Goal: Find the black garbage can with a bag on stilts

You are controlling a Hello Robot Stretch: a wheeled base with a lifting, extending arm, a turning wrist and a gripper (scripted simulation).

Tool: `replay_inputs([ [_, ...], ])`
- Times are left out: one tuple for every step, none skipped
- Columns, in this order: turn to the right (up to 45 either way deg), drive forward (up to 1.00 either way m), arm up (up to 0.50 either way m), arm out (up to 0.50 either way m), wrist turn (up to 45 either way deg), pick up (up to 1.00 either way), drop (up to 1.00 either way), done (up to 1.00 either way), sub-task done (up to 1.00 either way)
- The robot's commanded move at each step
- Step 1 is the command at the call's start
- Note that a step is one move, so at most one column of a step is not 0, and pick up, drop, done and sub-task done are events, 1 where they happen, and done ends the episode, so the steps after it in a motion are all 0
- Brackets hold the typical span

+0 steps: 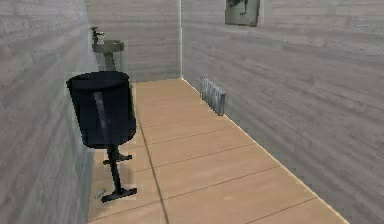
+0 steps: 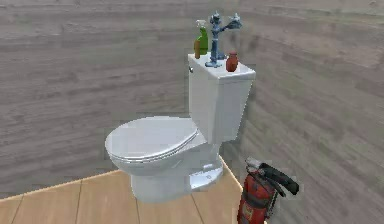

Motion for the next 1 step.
replay_inputs([
  [-18.0,0.0,0.0,0.0,0.0,0.0,0.0,0.0,0.0],
])
